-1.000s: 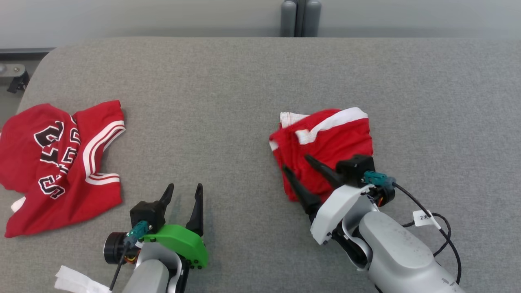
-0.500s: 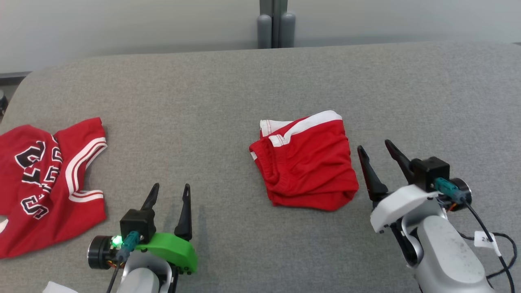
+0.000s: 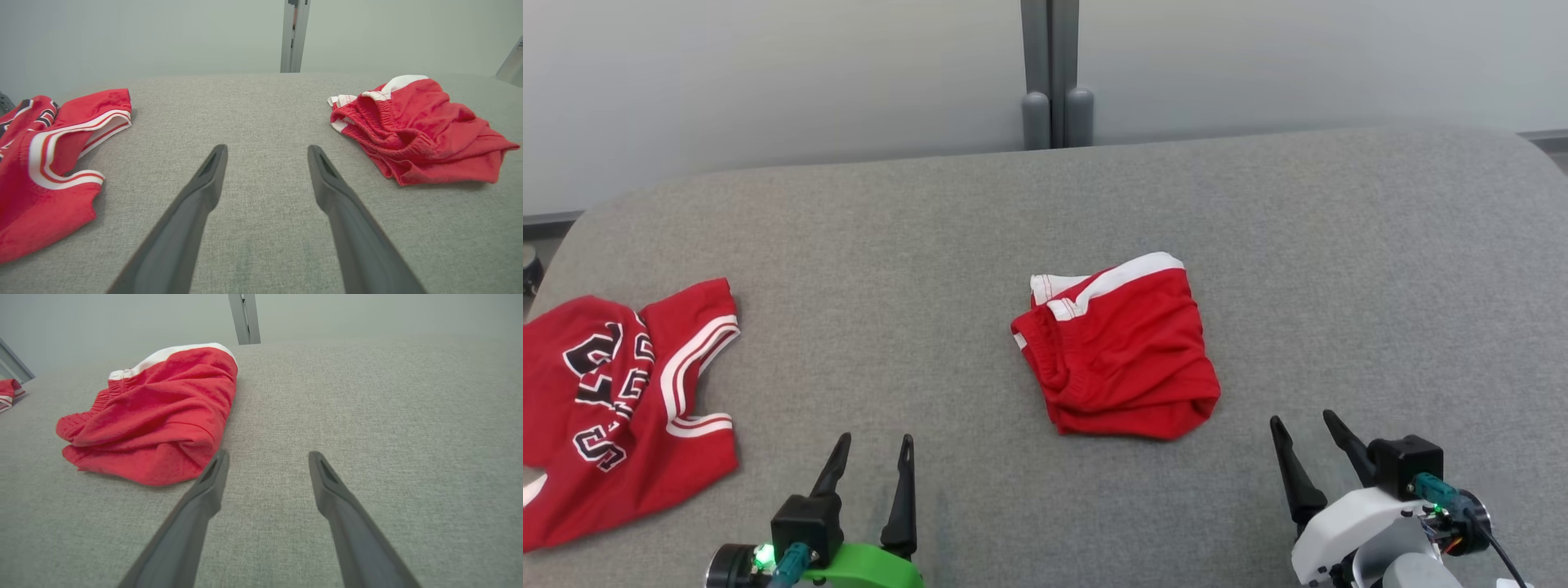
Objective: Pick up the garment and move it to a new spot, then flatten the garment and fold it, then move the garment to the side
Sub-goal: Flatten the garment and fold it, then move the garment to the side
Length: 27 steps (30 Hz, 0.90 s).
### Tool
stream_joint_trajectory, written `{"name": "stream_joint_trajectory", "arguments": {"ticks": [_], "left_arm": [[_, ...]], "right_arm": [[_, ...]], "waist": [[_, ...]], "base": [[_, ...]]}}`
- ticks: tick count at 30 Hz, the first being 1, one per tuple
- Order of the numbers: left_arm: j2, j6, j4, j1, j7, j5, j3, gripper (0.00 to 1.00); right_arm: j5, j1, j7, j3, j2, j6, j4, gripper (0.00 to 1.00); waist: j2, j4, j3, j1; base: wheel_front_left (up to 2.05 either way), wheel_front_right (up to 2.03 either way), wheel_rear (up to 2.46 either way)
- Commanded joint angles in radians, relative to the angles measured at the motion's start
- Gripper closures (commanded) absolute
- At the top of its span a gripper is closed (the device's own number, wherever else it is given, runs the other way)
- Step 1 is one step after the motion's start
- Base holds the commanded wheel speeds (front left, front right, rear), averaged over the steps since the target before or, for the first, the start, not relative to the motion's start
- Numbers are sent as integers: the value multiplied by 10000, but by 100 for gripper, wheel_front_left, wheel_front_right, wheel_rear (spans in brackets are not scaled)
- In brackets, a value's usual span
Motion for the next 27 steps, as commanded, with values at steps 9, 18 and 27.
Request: {"name": "stream_joint_trajectory", "arguments": {"ticks": [9,18,27], "left_arm": [[38,94,-229,-127,-3,-144,-303,0],[37,-79,-259,-1252,-3,-307,-383,0],[38,-111,-191,-1822,-3,-443,-705,0]], "right_arm": [[154,-324,-48,219,-33,-7,91,0],[-114,-2877,-47,574,-34,-7,1001,0],[220,-4371,-47,814,-38,-7,3286,84]], "waist": [[-1,110,293,0],[-1,644,1967,0],[-1,1077,2651,0]], "base": [[0,0,0],[0,0,0],[0,0,0]]}}
